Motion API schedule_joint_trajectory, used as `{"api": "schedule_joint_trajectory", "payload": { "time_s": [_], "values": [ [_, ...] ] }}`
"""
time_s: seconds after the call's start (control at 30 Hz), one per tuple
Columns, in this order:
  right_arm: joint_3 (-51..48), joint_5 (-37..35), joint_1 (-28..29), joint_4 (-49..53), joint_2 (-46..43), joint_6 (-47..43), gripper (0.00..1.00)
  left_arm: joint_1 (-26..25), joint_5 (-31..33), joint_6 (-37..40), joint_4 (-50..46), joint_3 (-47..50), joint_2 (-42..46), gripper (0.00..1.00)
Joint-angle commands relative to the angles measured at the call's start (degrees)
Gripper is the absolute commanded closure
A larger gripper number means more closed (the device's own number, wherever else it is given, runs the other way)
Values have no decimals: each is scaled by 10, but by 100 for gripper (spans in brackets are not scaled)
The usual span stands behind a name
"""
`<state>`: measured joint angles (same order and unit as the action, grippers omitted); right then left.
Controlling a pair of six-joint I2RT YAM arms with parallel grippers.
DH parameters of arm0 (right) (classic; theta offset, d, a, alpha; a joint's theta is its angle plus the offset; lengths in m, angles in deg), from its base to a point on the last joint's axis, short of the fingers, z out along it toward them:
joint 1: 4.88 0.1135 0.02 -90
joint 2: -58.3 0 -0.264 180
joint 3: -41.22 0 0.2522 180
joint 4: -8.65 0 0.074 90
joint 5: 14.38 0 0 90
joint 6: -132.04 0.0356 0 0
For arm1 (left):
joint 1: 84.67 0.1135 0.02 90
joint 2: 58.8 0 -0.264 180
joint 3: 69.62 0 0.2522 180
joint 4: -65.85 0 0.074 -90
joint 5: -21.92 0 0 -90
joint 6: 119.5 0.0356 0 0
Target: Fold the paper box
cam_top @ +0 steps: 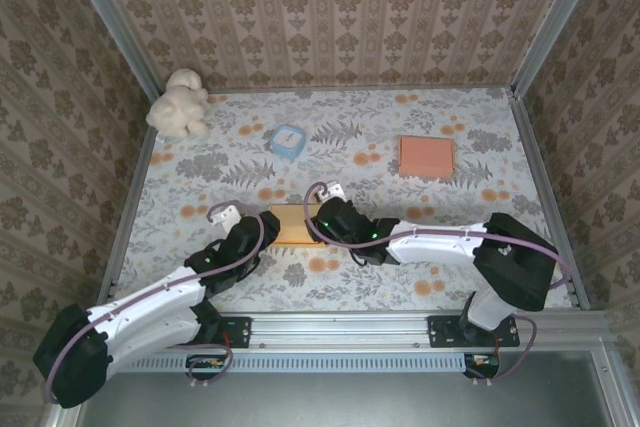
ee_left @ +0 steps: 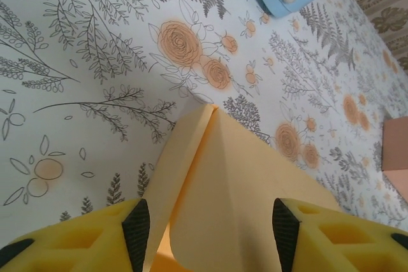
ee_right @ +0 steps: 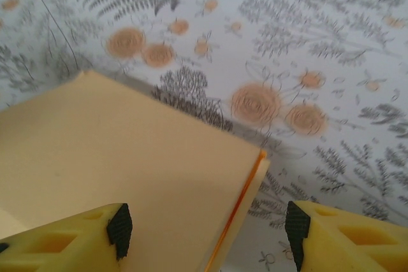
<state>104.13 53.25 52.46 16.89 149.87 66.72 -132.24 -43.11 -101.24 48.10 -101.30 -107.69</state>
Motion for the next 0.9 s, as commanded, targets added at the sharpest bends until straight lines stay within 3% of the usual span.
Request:
{"api": "schedule_joint_trajectory", "payload": {
  "time_s": [0.0, 0.27, 0.43, 0.63, 0.87],
  "values": [
    [6, -27, 6, -8, 20, 21, 32, -4, 19, 22, -43, 1, 7, 39],
    [-20, -53, 8, -27, 56, 22, 31, -4, 26, 40, -127, -12, 59, 27],
    [-39, -69, 8, -53, 59, 17, 31, -6, 36, 74, -84, 22, 82, 28],
    [-56, -103, 8, -73, 67, 14, 31, -12, 36, 116, -8, 18, 22, 28],
    [-107, -115, 8, -124, 46, 39, 31, -24, 57, 129, 81, -15, -108, 28]
  ]
}}
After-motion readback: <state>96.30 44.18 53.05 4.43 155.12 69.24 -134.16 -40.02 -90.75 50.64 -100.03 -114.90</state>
